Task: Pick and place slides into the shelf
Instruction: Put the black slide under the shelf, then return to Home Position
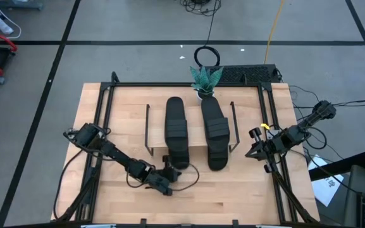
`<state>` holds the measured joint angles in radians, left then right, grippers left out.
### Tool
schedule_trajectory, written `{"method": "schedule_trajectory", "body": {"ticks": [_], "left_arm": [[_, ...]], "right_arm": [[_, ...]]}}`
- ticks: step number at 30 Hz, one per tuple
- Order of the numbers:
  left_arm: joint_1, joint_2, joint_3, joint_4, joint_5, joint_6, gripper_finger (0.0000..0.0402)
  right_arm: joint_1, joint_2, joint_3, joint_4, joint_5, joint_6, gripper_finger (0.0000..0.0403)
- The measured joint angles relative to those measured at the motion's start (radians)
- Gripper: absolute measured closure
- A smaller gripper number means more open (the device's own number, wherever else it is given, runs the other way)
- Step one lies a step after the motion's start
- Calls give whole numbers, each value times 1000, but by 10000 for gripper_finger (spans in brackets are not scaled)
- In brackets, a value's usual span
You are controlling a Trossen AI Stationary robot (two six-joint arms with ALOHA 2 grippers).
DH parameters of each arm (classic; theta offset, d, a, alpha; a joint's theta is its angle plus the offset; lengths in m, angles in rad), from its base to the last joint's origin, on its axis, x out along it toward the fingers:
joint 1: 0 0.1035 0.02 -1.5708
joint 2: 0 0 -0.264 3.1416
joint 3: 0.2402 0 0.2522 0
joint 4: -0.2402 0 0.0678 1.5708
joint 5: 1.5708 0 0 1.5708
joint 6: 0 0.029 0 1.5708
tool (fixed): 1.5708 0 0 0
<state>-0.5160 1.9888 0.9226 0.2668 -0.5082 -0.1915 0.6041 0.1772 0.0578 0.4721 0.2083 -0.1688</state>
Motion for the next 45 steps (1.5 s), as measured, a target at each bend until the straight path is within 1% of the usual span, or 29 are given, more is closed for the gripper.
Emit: {"method": "schedule_trajectory", "body": {"ticks": [5,10,11,14,16,18,20,24,26,29,31,33,36,38,41,43,45], "left_arm": [[-57,-11,-1,45,54,159,401],[-85,-67,-1,58,68,216,401],[-91,-85,-1,44,68,229,401],[-109,-145,-1,21,67,283,401],[-126,-196,-1,-17,55,330,401],[-142,-249,-3,-48,23,363,401],[-160,-305,-3,-99,-26,384,401],[-203,-418,-3,-229,-152,399,401],[-229,-475,-4,-298,-214,391,401],[-258,-558,-37,-317,-288,390,401],[-268,-616,-79,-304,-300,408,401],[-264,-677,-131,-265,-303,435,401],[-234,-779,-222,-206,-295,498,401],[-203,-858,-283,-142,-252,564,401],[-140,-996,-362,-37,-162,663,401],[-90,-1090,-400,-3,-135,660,401],[-46,-1183,-427,-3,-127,619,401]], "right_arm": [[0,0,0,-29,0,-12,403],[0,8,0,-38,-3,-35,403],[0,13,0,-39,-15,-42,403],[0,37,0,-42,-94,-76,403],[0,54,0,-20,-112,-86,403],[0,67,0,3,-86,-80,403],[0,79,0,12,-51,-38,403],[0,100,0,29,-52,-27,403],[0,104,0,73,-27,-30,403],[0,113,0,105,-27,-27,403],[0,120,0,117,-26,-23,403],[0,128,0,134,-8,-22,403],[0,145,0,140,53,-18,403],[0,153,0,149,92,-17,403],[-2,154,16,128,132,-62,403],[-2,154,46,104,164,-84,403],[-2,150,77,55,218,-89,403]]}}
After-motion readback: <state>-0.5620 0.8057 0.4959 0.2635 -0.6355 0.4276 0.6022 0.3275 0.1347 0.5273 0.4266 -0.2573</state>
